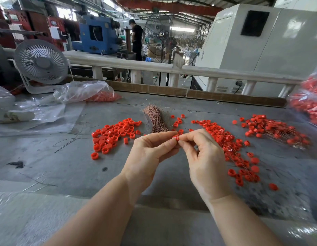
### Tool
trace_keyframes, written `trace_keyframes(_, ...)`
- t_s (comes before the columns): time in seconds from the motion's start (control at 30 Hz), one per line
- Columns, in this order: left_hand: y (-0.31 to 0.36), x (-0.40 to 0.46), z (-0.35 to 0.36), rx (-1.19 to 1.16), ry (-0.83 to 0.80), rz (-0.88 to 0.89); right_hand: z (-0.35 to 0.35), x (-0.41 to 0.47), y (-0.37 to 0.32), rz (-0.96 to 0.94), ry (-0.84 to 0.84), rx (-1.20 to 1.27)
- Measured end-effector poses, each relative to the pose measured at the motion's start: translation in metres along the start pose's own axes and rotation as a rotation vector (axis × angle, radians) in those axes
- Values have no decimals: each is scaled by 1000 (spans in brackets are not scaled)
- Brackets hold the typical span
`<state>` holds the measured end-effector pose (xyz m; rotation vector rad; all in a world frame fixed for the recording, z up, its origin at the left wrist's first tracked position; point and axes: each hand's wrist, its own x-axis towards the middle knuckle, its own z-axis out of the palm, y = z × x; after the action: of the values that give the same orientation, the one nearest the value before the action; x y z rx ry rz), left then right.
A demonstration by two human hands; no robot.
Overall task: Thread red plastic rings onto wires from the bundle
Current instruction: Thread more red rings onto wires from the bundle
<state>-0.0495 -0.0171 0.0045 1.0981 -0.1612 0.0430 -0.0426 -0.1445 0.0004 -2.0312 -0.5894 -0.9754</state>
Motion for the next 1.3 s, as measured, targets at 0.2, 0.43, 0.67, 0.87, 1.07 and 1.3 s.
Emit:
trace_keyframes(0.2, 0, 1, 0, -29, 5, -7, 0, 0, 0, -20, 4, 16)
trace_keyframes(0.43, 0, 1, 1, -42, -12, 18, 0, 1, -1, 66, 23, 147)
trace_keyframes(0.67, 1, -1, 1, 45, 6, 111, 1, 1, 0, 47, 30, 151)
trace_keyframes(0.87, 1, -2, 3, 106, 38, 176, 1, 0, 1, 58, 32, 163)
trace_keyframes(1.07, 1, -2, 3, 86, 62, 165, 1, 0, -1, 45, 5, 154)
trace_keyframes(1.3, 0, -1, 2, 51, 34, 129, 1, 2, 1, 80, 5, 193)
